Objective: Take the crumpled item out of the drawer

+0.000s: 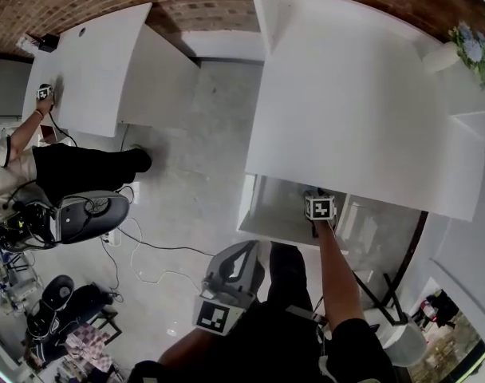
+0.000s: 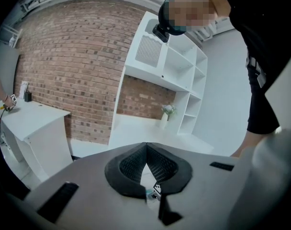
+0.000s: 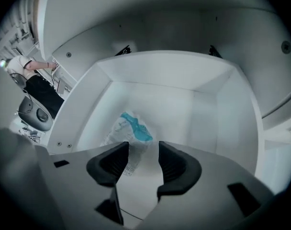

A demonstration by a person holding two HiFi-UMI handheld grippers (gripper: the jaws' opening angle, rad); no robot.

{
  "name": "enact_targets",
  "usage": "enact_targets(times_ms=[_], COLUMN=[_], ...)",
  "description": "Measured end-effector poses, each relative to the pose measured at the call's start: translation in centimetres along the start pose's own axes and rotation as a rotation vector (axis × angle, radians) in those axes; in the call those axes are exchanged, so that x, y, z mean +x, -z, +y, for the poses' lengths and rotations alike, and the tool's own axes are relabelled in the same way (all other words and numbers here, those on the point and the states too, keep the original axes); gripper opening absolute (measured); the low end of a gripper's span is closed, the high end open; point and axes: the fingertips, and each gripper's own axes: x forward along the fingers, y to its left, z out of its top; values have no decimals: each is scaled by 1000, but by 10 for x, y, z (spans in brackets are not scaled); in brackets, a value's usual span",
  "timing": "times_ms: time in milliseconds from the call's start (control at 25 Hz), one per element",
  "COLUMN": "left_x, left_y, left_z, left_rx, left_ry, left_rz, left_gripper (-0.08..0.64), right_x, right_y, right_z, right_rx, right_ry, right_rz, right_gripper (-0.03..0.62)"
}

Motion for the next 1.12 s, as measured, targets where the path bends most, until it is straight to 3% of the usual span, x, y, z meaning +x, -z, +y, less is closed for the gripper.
enact_targets(times_ms=[200,360,600,920,1120], left_x=[-3,-10,-28,-80,-150], left_y=[9,10,6,-26,-48], left_z=[9,9,5,-8,-24], left_rx=[-1,3,-1,23,43], left_ry=[-32,-42,-41,-8,25], left_rz=[11,6,0,-129,-230], left_gripper=[17,17,17,17,17], right_x=[18,20,5,-78,-164], right_y=[4,5,6,-23,-3], right_z=[5,17,28,44,79], right_rx=[-1,-38,-33,-67,-59], right_ry=[-22,-32,-38,12,40], right_rz=[1,6,30,-98,-224], right_gripper=[187,79,54,51,51])
